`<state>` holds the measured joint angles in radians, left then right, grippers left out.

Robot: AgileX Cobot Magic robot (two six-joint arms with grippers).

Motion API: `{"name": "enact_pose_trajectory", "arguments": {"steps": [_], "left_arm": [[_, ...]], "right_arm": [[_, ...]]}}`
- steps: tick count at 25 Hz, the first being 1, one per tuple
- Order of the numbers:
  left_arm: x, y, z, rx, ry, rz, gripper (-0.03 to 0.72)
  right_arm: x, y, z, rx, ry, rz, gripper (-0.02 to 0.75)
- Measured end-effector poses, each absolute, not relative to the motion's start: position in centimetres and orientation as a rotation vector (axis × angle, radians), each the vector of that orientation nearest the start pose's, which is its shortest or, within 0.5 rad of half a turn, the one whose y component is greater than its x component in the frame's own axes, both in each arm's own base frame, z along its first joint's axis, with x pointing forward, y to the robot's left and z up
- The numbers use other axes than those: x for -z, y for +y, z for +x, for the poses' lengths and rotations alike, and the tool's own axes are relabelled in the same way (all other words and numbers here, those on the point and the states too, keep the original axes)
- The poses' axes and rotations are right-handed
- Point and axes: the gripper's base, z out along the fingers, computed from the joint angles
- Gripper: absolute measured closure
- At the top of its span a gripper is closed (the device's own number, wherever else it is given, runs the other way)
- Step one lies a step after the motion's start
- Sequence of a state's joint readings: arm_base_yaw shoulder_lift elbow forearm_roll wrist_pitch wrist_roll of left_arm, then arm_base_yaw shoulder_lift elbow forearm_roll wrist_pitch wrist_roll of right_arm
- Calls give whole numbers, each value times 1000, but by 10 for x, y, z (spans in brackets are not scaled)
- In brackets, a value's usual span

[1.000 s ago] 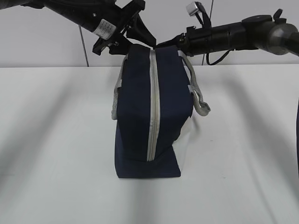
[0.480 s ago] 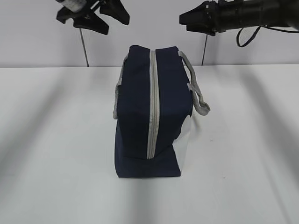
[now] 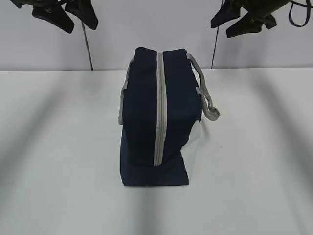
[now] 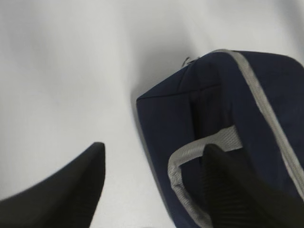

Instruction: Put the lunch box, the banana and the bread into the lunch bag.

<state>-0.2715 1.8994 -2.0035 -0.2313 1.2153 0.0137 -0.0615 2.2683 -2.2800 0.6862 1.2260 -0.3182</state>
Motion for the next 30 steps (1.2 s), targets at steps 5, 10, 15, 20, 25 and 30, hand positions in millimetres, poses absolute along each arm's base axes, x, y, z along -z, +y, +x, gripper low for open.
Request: {"name": "enact_pose_trajectory", "arguments": {"steps": [5, 10, 15, 20, 25, 30], "left_arm": [[-388, -123, 383, 352, 2573, 340, 279], [-395, -118, 349, 348, 2586, 356, 283], [-383, -121, 299, 351, 2623, 417, 283], [-363, -102, 248, 311, 2641, 422, 284], [-354, -81, 196, 290, 2577, 411, 284], [-341, -60, 147, 257, 2507, 410, 284]], "right_arm": [[-320, 35, 448, -686, 2579, -233, 288], [-321, 49, 381, -604, 2709, -305, 288], [-331, 48, 306, -509, 2753, -356, 288], [-336, 39, 237, -403, 2699, -364, 288], [-334, 33, 176, -333, 2599, -361, 288], [-324, 31, 128, -309, 2531, -364, 288]]}}
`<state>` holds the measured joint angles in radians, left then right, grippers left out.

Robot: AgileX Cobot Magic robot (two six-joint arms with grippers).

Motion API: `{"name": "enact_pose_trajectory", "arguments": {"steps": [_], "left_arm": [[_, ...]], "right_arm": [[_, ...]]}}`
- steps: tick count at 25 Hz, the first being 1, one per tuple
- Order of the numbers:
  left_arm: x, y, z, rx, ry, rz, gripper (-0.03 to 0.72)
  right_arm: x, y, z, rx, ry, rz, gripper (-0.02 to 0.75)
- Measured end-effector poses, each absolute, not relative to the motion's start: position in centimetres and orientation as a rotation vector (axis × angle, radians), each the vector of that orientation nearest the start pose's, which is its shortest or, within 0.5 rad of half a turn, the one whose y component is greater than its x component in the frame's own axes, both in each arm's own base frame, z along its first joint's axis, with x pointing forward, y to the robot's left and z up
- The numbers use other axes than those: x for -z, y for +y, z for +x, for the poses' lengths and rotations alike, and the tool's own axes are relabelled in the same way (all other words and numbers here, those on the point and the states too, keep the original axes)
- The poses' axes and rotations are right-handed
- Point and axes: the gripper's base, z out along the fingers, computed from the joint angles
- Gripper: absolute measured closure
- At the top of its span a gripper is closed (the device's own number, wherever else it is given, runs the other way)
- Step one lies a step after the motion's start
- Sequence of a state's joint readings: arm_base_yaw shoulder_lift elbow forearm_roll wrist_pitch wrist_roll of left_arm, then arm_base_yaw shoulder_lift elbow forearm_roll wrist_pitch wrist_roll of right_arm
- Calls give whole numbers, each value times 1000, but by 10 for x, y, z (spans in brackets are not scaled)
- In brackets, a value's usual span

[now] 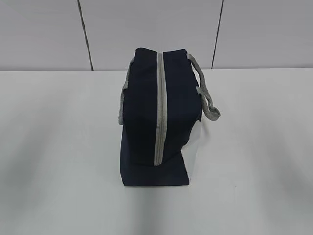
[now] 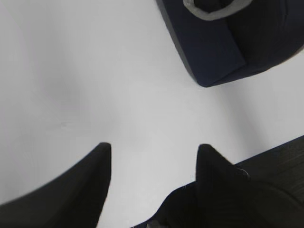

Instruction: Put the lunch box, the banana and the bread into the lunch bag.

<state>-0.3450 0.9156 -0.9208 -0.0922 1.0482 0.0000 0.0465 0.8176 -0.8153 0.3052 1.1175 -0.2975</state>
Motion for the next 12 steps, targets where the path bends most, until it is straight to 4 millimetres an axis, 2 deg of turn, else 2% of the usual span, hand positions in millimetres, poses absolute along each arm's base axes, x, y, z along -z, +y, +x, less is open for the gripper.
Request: {"name": "enact_pose_trajectory", "arguments": {"steps": [7, 12], "left_arm": [[-313, -35, 82, 238, 2412, 406, 284], [-298, -22, 50, 225, 2345, 402, 284]], "right_arm": [[-293, 28, 77, -329, 2508, -274, 288], [-293, 26, 41, -323, 2413, -239, 288]]}}
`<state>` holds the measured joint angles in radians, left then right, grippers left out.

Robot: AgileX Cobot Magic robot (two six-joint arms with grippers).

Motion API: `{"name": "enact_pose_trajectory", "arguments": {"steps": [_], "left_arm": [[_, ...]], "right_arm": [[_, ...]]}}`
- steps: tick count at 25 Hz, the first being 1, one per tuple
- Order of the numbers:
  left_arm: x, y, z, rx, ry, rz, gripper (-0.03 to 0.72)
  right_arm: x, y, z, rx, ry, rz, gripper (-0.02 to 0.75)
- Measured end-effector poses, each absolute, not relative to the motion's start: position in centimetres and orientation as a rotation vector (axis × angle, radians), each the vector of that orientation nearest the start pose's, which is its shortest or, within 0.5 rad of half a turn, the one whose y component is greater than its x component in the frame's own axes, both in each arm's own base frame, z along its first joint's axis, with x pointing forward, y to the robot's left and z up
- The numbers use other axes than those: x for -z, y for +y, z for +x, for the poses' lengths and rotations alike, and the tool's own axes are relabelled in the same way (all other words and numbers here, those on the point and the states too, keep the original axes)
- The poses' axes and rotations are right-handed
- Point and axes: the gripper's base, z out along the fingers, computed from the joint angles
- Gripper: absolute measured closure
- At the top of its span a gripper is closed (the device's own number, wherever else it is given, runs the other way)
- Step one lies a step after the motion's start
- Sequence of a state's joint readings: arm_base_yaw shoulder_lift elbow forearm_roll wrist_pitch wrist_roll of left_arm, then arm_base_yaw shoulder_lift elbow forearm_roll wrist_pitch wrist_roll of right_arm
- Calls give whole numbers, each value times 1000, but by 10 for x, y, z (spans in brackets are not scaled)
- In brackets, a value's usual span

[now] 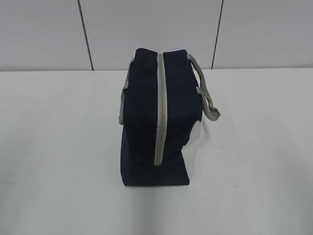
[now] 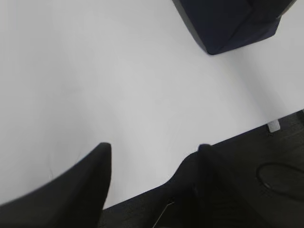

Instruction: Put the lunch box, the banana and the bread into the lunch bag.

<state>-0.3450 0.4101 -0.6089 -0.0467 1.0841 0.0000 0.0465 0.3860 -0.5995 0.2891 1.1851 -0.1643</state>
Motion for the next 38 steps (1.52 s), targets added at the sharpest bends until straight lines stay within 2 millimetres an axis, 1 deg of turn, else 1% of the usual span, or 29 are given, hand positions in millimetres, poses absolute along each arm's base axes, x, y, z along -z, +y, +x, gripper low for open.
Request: {"name": "enact_pose_trajectory", "arguments": {"steps": [2, 5, 8, 10, 18, 31, 34, 38], "left_arm": [[-293, -18, 42, 210, 2336, 387, 285], [-283, -10, 36, 168, 2352, 295, 285], [-279, -5, 35, 128, 2342, 246, 285], [-277, -4, 36, 119, 2339, 239, 285], [-277, -4, 36, 113, 2335, 236, 285], [-277, -4, 36, 112, 2336, 234, 286], [-277, -3, 36, 101, 2337, 209, 286], [-278, 0, 33, 72, 2318, 130, 286]], "right_arm": [[-294, 24, 27, -298, 2364, -224, 288], [-292, 18, 7, -215, 2291, -215, 288], [-285, 9, -6, -91, 2253, -207, 288], [-279, 4, -9, -26, 2242, -193, 288], [-272, 2, -1, 1, 2187, -159, 288], [-272, 2, 0, 1, 2178, -153, 288], [-272, 1, -2, 3, 2169, -152, 288], [-272, 1, -8, 10, 2127, -140, 288]]}}
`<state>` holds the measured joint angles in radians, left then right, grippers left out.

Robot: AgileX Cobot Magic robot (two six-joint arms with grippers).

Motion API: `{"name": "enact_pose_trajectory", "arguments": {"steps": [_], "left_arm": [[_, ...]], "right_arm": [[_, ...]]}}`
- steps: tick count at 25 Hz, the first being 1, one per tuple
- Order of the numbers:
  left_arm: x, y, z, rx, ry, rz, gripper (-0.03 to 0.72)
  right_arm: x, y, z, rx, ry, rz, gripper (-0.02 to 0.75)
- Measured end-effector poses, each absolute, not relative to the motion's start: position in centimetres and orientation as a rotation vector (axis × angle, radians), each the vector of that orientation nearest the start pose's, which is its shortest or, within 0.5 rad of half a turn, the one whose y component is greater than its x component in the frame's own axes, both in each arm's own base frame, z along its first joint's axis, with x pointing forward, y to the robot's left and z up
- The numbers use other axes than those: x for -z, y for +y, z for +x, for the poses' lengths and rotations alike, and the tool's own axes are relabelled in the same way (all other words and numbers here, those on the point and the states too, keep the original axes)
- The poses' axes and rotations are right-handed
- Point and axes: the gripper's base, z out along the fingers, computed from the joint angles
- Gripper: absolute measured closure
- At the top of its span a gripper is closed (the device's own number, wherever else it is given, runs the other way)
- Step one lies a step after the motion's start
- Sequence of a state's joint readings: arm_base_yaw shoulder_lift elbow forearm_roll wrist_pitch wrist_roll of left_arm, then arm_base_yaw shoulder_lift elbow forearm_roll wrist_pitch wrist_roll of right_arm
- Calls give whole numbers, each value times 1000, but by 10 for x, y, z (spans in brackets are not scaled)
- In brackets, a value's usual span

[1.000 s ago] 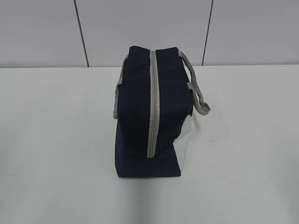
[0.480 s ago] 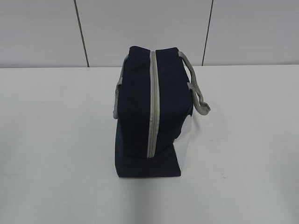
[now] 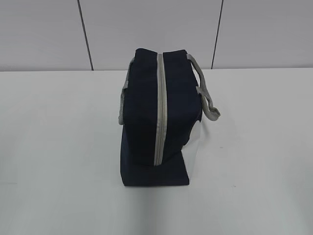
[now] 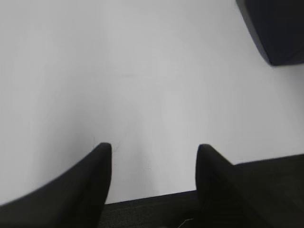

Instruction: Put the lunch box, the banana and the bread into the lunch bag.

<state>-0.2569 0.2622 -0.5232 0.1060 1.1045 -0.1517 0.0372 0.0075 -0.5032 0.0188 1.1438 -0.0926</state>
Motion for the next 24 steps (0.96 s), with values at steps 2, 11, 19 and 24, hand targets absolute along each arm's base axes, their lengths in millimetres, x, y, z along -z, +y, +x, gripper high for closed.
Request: {"name": "enact_pose_trajectory", "arguments": {"steps": [2, 11, 19, 24], "left_arm": [[-279, 3, 28, 61, 2289, 86, 286], [-281, 9, -4, 55, 2089, -13, 328], [-280, 10, -11, 61, 2050, -18, 386], [-280, 10, -11, 61, 2050, -18, 425]], "right_arm": [[-271, 1, -11, 20, 2109, -122, 288], [-271, 2, -12, 35, 2104, -90, 288], [-271, 2, -12, 36, 2104, -89, 287], [-271, 2, -12, 36, 2104, -89, 287]]}}
